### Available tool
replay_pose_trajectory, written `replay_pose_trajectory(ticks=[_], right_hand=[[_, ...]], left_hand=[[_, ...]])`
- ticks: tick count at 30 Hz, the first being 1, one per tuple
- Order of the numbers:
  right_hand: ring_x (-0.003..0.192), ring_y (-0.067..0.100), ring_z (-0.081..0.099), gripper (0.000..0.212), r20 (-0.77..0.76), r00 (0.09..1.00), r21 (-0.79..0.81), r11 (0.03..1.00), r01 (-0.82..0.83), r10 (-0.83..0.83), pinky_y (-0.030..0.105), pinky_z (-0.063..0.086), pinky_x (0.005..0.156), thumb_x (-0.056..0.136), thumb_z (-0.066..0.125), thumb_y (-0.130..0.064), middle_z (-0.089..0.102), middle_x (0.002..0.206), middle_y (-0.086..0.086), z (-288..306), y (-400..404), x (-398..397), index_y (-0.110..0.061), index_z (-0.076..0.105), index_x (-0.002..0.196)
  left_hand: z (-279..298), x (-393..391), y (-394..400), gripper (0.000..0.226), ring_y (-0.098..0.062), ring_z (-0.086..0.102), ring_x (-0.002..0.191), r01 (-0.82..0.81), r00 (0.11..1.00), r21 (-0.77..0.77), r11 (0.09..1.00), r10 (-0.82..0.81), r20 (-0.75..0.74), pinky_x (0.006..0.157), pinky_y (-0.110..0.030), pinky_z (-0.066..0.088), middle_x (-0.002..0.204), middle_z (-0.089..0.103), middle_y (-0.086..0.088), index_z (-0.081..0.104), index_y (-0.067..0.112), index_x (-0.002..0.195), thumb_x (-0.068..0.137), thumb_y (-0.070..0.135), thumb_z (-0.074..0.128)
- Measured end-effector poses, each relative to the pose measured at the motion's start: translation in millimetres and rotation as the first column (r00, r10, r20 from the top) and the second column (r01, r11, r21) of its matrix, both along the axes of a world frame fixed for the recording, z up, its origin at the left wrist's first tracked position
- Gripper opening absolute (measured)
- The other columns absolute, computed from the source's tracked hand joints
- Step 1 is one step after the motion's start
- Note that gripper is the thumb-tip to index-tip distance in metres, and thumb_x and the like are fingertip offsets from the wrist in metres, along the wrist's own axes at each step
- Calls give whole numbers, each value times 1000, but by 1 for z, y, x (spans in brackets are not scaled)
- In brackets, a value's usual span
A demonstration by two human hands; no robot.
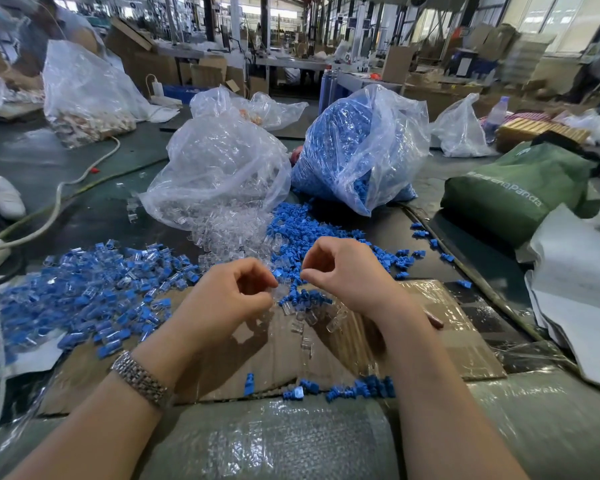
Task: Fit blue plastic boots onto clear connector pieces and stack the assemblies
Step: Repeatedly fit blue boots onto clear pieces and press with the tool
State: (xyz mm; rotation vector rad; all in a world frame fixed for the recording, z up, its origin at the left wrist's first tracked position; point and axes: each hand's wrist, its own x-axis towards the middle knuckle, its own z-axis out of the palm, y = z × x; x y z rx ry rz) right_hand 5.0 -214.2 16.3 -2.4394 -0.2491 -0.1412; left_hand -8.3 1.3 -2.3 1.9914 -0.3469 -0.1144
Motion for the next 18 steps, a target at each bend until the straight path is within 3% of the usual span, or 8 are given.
replay_pose_trajectory(ticks=[4, 6, 8, 12, 16, 18], right_hand=[[77, 4, 70, 8, 9, 999, 270, 962, -50, 50, 22, 56, 77, 85, 83, -24, 76, 80, -9, 0, 1, 0, -29, 77, 84], [82, 6, 73, 10, 13, 996, 395, 914, -88, 90, 26, 58, 84, 86, 82, -22, 78, 84, -9, 1, 2, -1, -31, 80, 87], [87, 9, 74, 17, 39, 990, 455, 880, -136, 133, 30, 59, 90, 89, 78, -15, 79, 88, -7, 3, 4, -3, -31, 80, 90], [85, 12, 74, 18, 98, 979, 477, 855, -204, 179, 31, 60, 87, 90, 76, -9, 78, 87, -3, 7, 6, -7, -26, 77, 91], [76, 4, 67, 13, 115, 972, 413, 880, -233, 204, 23, 55, 77, 91, 77, -14, 74, 82, -9, 10, 8, -11, -27, 74, 89], [72, 1, 62, 9, 116, 970, 350, 905, -242, 214, 26, 54, 75, 92, 76, -15, 72, 80, -11, 11, 9, -13, -24, 74, 90]], left_hand=[[1, 0, 3, 13, -16, 69, 77, -13, 983, -195, 981, -23, -182, 74, -23, 59, 93, 76, -9, 78, 19, 95, 87, 9, 76], [1, 1, 4, 17, -20, 68, 82, 5, 967, -270, 963, -73, -243, 84, -33, 58, 99, 76, -10, 80, 21, 99, 85, 12, 76], [1, 3, 5, 24, -21, 68, 84, 6, 954, -369, 930, -116, -277, 84, -34, 58, 101, 76, -13, 80, 18, 103, 79, 14, 77], [2, 5, 5, 29, -25, 73, 89, -68, 931, -567, 821, -152, -332, 78, -29, 62, 102, 74, -21, 74, 0, 104, 75, 4, 75], [2, 5, 6, 23, -26, 74, 88, -91, 926, -631, 770, -167, -337, 73, -26, 61, 100, 74, -23, 78, 2, 94, 72, 6, 76], [2, 6, 5, 24, -25, 74, 87, -91, 931, -638, 765, -161, -326, 72, -25, 60, 100, 74, -23, 77, 2, 97, 73, 6, 75]])
